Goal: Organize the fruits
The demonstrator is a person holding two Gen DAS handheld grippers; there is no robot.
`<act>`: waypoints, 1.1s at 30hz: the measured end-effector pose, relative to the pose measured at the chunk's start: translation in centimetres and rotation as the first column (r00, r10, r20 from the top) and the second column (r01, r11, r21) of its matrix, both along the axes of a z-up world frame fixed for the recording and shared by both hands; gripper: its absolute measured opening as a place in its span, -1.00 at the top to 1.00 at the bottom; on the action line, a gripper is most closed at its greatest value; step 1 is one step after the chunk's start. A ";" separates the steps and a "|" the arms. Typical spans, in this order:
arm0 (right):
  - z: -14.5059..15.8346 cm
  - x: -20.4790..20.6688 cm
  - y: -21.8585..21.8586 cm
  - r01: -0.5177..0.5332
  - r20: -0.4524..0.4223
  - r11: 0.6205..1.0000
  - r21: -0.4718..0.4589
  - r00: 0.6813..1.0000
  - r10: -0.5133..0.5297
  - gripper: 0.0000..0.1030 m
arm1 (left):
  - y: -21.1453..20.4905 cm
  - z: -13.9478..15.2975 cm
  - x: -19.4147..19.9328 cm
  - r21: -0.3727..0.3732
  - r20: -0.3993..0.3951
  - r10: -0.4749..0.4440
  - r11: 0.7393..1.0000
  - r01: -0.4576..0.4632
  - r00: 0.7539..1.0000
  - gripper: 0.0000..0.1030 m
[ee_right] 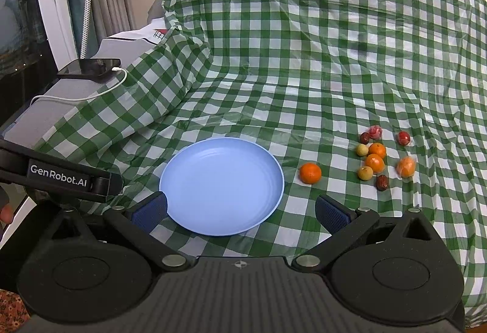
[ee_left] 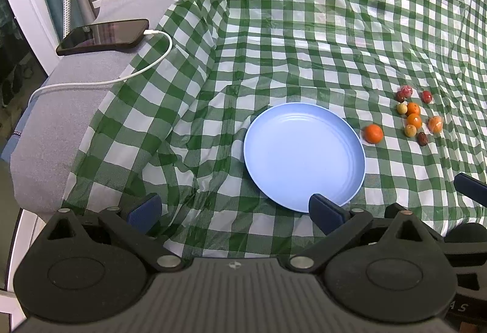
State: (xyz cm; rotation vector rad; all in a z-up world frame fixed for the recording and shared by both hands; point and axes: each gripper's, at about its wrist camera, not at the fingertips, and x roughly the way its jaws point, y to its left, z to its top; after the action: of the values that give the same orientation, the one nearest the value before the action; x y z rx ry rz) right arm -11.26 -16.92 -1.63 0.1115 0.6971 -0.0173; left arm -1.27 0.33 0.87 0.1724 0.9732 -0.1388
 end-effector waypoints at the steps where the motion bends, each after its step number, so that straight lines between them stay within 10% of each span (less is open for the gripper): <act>1: 0.0 0.0 0.1 0.000 -0.002 1.000 -0.001 1.000 0.000 -0.99 | 0.0 0.0 0.0 0.001 0.000 -0.001 1.000 0.001 1.000 -0.99; 33: -0.1 0.1 0.0 -0.005 -0.019 1.000 0.009 1.000 0.005 -0.99 | -0.1 0.0 0.1 0.015 -0.004 -0.006 1.000 0.006 1.000 -0.99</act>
State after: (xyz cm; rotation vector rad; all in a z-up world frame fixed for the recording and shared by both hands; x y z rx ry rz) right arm -11.12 -16.93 -1.76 0.1183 0.7166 -0.0108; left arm -1.21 0.24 0.87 0.1891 0.9779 -0.1374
